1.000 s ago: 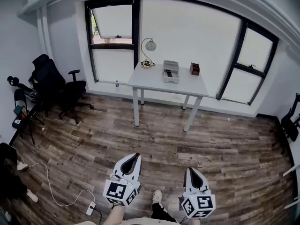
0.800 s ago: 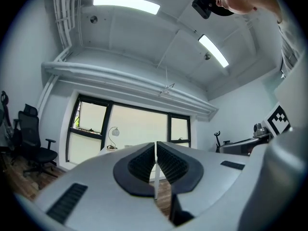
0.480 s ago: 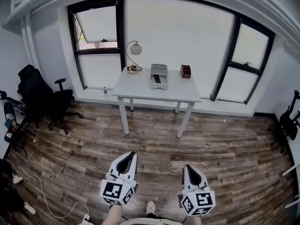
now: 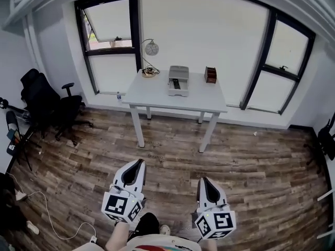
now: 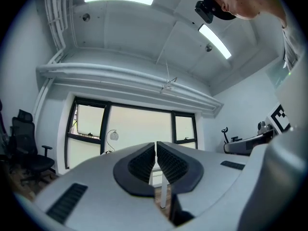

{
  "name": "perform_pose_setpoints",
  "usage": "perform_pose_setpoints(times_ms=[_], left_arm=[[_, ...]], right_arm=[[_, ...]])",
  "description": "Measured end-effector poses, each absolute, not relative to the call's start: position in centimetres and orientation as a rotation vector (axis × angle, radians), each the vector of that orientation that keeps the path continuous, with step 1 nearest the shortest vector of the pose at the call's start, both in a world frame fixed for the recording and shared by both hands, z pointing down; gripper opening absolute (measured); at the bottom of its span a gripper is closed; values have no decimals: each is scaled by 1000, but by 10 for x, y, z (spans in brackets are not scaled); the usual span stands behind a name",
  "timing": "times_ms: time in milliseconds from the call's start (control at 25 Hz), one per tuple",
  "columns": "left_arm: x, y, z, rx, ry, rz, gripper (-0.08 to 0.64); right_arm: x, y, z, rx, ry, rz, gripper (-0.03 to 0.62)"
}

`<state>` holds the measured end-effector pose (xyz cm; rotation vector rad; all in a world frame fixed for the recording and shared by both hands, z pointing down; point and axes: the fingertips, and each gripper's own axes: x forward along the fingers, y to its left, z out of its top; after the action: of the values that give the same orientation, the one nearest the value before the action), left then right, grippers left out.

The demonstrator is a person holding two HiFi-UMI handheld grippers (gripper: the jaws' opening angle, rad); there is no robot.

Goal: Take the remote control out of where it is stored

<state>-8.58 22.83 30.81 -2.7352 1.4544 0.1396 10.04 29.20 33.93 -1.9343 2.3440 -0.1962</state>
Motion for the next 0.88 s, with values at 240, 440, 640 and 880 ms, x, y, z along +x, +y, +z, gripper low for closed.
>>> perform_pose_setpoints(times_ms=[240,440,640,880], left_arm=[[-69,201,317,-2760,1415,127,21],[-65,155,327,-2766,1426,135,21],[-66,91,332,-2761,1481,169,21],[-62,9,320,-2734,1490,178,21]], right_arm=[[110,265,337,-1949,2331,-176,0],[120,229,354,-1997,2338,-209,0],[128,172,350,-2017,2389,-172,0],[138,77,338,-2024,2402,-160,0]])
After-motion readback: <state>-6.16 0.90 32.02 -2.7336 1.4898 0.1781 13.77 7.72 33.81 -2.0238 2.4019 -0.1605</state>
